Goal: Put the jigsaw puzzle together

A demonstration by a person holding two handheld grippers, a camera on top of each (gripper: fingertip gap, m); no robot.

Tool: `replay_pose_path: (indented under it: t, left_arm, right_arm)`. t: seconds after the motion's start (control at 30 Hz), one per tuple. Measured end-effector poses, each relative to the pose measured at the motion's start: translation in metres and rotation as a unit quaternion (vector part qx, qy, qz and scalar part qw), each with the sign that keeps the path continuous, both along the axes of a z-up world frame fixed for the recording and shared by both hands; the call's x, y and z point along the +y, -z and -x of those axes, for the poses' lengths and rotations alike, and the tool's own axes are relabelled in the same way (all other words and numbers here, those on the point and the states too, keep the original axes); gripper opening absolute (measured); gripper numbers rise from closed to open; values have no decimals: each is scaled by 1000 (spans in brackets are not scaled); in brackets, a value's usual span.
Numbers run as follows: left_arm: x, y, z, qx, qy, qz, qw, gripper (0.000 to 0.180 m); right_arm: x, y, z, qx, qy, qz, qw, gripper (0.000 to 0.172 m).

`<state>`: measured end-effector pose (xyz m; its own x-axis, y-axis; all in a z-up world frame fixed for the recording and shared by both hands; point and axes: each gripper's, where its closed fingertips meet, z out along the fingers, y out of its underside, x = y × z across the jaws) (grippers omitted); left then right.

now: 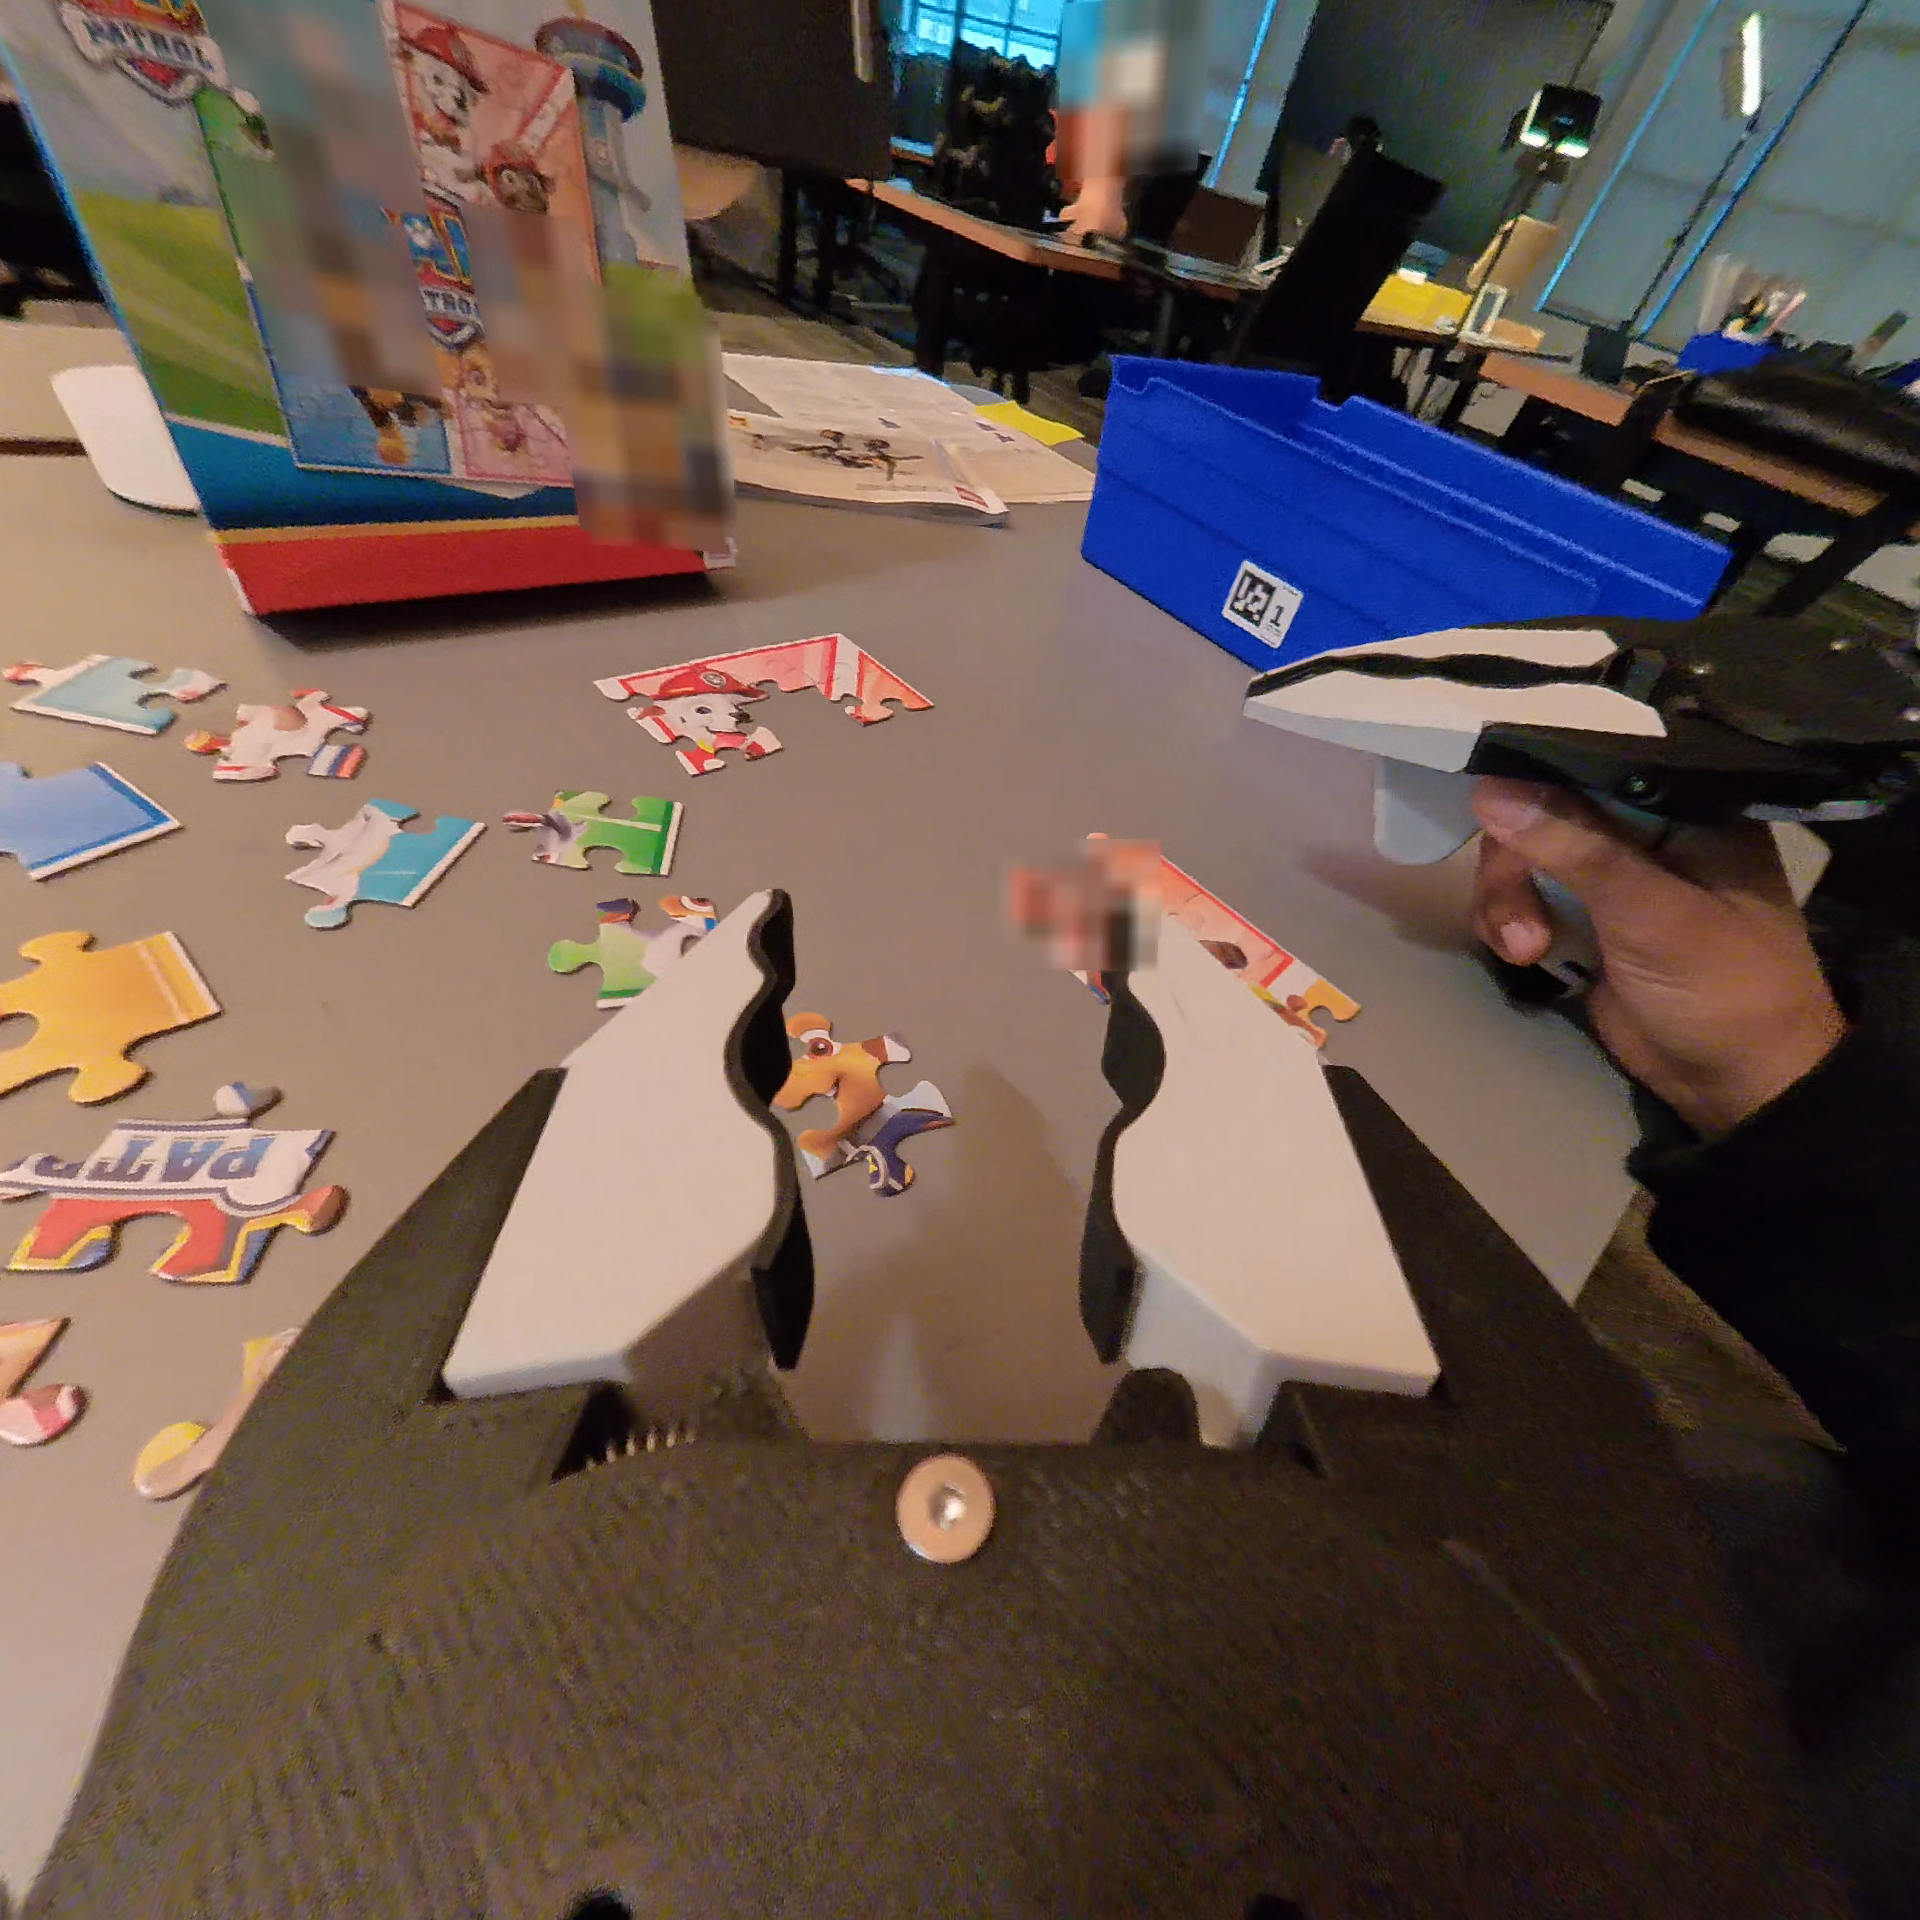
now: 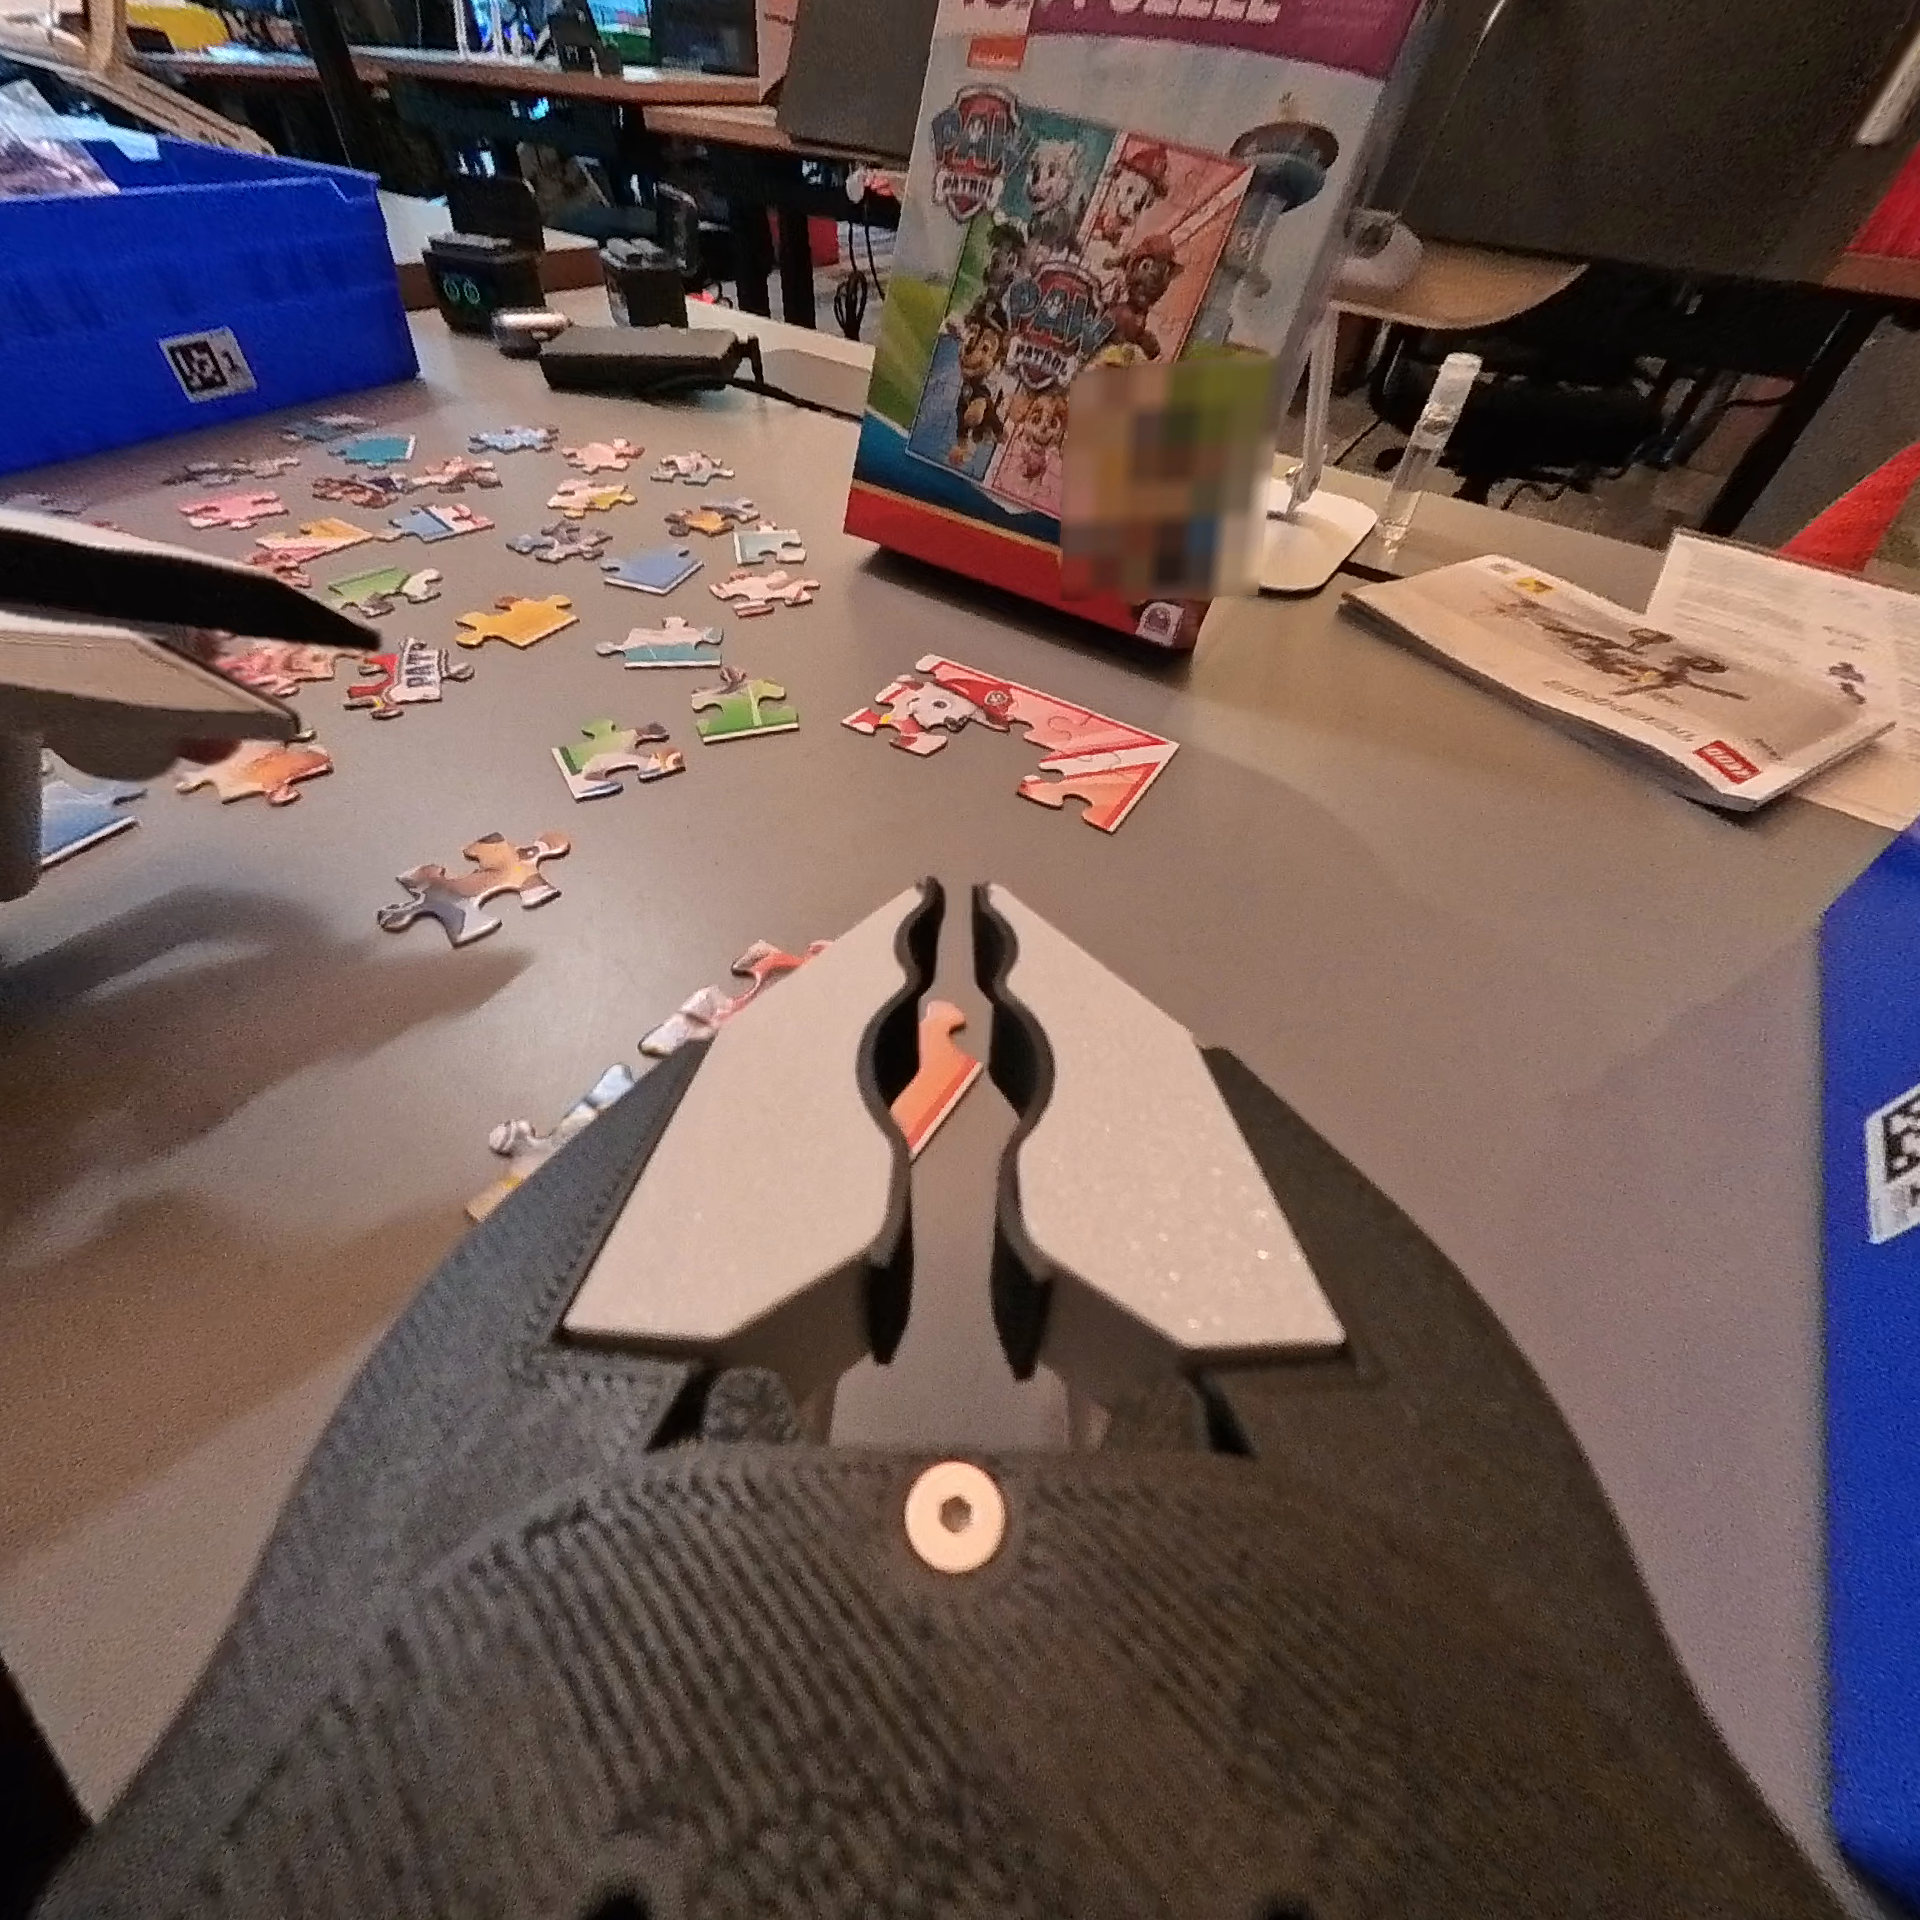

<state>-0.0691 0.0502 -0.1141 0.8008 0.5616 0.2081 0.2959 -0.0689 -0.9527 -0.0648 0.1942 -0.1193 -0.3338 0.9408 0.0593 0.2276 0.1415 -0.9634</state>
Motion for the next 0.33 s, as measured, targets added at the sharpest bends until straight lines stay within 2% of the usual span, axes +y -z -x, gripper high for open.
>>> replay_pose_path:
  t: [0.13, 0.33]
  left_arm:
    - [1, -3, -4, 41, -10, 21, 999, 54]
    - [1, -4, -4, 44, -14, 20, 999, 51]
  right_arm:
    - [0, 0, 0, 0, 1, -4, 1000, 5]
    - [-2, -1, -1, 6, -4, -9, 1000, 5]
